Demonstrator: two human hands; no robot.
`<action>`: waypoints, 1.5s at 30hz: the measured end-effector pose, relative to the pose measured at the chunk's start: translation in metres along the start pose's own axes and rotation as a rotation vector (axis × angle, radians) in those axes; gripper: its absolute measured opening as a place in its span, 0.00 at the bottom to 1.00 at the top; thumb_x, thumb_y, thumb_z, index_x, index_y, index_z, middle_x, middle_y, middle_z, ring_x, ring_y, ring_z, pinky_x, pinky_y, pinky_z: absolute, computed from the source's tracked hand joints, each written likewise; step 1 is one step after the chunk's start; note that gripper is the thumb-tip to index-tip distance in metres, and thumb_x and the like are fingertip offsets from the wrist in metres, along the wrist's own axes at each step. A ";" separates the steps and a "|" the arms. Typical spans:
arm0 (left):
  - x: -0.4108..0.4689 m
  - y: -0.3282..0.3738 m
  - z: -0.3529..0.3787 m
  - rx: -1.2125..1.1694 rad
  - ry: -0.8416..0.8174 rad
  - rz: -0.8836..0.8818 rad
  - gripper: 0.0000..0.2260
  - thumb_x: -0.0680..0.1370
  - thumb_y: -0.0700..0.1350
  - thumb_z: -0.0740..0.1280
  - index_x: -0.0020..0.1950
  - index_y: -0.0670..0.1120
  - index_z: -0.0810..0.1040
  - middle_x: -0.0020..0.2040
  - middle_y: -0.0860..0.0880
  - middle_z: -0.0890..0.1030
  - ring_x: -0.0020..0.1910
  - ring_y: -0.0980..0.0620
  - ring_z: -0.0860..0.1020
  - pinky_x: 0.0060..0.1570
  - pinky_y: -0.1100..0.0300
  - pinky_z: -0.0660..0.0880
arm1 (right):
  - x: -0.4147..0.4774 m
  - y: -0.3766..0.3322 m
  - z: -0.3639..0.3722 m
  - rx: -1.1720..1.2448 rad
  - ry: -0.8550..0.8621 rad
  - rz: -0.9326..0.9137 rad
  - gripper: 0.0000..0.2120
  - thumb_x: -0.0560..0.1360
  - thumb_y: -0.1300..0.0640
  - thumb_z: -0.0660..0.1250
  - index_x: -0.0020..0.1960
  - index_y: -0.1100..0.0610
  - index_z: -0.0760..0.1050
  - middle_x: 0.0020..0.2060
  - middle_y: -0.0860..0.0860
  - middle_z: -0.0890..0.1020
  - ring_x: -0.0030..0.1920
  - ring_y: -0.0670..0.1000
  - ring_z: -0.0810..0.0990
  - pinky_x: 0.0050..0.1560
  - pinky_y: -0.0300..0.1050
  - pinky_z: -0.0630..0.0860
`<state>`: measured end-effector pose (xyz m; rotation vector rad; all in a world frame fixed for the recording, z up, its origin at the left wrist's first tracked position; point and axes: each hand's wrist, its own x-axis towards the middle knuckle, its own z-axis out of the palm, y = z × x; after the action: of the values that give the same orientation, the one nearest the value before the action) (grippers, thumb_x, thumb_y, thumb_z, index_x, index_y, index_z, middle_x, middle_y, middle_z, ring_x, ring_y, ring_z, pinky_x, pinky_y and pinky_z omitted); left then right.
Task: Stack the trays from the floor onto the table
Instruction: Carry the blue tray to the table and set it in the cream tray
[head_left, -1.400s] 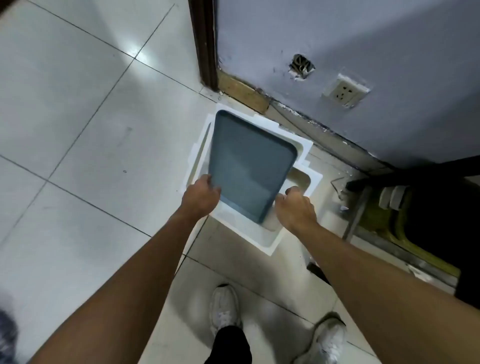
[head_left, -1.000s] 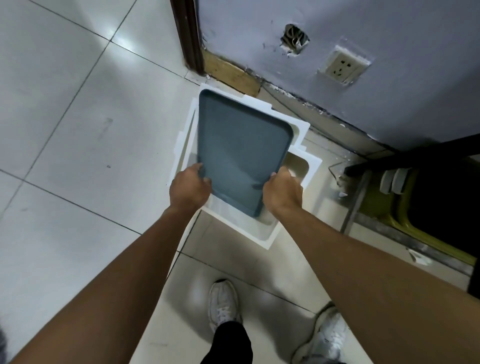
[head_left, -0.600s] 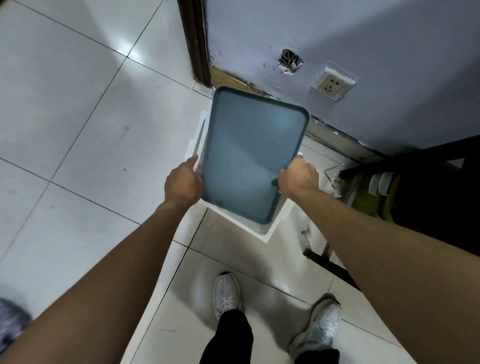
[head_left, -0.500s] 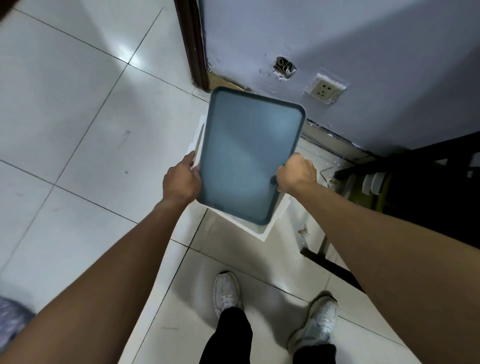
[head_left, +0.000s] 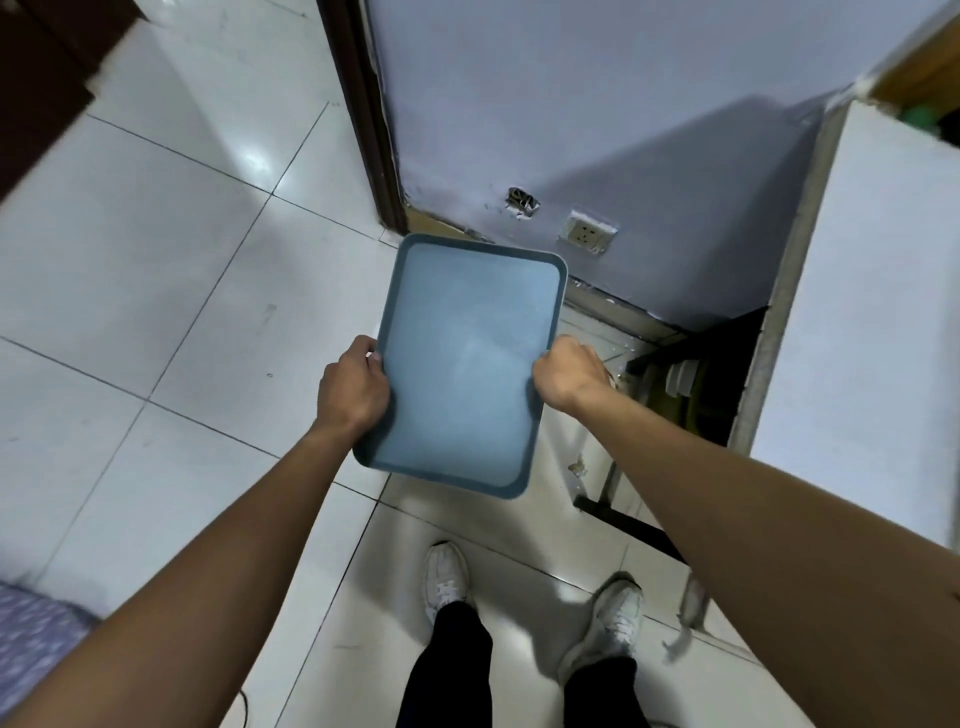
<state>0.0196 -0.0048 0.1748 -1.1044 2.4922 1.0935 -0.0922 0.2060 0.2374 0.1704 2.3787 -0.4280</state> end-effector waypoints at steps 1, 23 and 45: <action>-0.007 0.004 -0.007 0.011 0.002 0.017 0.12 0.85 0.44 0.55 0.61 0.43 0.75 0.53 0.38 0.82 0.53 0.35 0.77 0.48 0.53 0.69 | -0.008 0.000 -0.005 0.023 -0.004 -0.003 0.15 0.79 0.59 0.57 0.63 0.61 0.74 0.61 0.60 0.79 0.60 0.63 0.77 0.49 0.47 0.69; -0.135 0.134 -0.117 -0.230 0.166 0.069 0.12 0.84 0.44 0.56 0.58 0.44 0.79 0.50 0.48 0.79 0.51 0.44 0.75 0.51 0.55 0.68 | -0.182 0.020 -0.109 0.600 0.056 -0.207 0.21 0.77 0.56 0.62 0.68 0.46 0.63 0.61 0.46 0.79 0.58 0.53 0.80 0.61 0.57 0.78; -0.292 0.304 -0.102 -0.366 -0.197 0.185 0.21 0.81 0.37 0.57 0.73 0.49 0.72 0.63 0.49 0.80 0.61 0.47 0.78 0.64 0.50 0.75 | -0.270 0.161 -0.242 0.693 0.434 -0.151 0.29 0.81 0.61 0.52 0.78 0.42 0.58 0.63 0.56 0.79 0.55 0.60 0.76 0.54 0.51 0.73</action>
<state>0.0198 0.2218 0.5446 -0.8062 2.3318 1.6742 -0.0042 0.4407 0.5450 0.4333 2.5638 -1.4024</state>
